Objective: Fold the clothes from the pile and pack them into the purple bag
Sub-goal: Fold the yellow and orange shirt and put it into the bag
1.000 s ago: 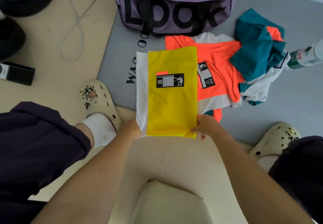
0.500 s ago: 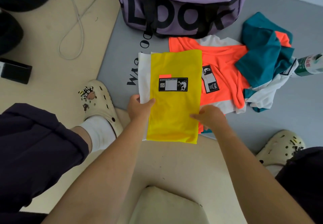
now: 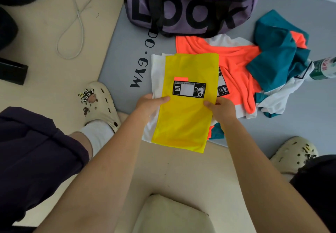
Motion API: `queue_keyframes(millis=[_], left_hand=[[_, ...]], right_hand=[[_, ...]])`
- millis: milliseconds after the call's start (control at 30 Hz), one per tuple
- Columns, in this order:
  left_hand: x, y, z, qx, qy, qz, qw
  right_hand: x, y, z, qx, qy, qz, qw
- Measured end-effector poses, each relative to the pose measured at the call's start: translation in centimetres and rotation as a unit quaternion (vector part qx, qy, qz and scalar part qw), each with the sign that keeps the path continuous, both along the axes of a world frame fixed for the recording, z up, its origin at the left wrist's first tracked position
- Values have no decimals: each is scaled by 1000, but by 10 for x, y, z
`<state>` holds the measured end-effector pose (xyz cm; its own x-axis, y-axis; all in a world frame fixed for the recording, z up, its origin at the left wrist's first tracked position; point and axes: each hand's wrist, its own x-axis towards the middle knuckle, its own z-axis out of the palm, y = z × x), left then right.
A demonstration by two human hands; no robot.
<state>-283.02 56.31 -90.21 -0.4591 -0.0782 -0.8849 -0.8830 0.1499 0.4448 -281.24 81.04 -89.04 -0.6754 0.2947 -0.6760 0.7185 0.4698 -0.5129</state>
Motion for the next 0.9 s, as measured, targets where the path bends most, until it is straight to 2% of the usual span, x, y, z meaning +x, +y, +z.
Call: queue_keyframes(millis=[100,167,267,367,467,533,600,667,800,900], left_hand=[[-1,-5,2,66,21,-7,998],[-2,-8,4,126,27,13,992],[-7,-13,7,178,51,68,980],[-16,-15,16,164,68,89,980],[-27,-17,22,119,106,94,983],[-33,-19,24,109,145,93,979],[-39,-19,29,107,183,22,977],[-45,-19,34,75,207,-87,972],[-54,-16,40,-42,210,-279,936],[-52,-8,39,-157,252,-331,895]], right_hand=[[6,3,-2,-34,-10,-24,999],[8,4,1,-104,-5,-66,992],[10,8,7,-278,-6,-168,946],[7,14,12,-329,23,-204,922],[1,18,20,-273,93,-196,937],[-4,22,25,-280,145,-160,935],[-10,23,31,-282,160,-96,941],[-16,26,33,-235,158,-14,959],[-22,31,33,-59,133,146,979],[-25,28,29,52,137,223,964]])
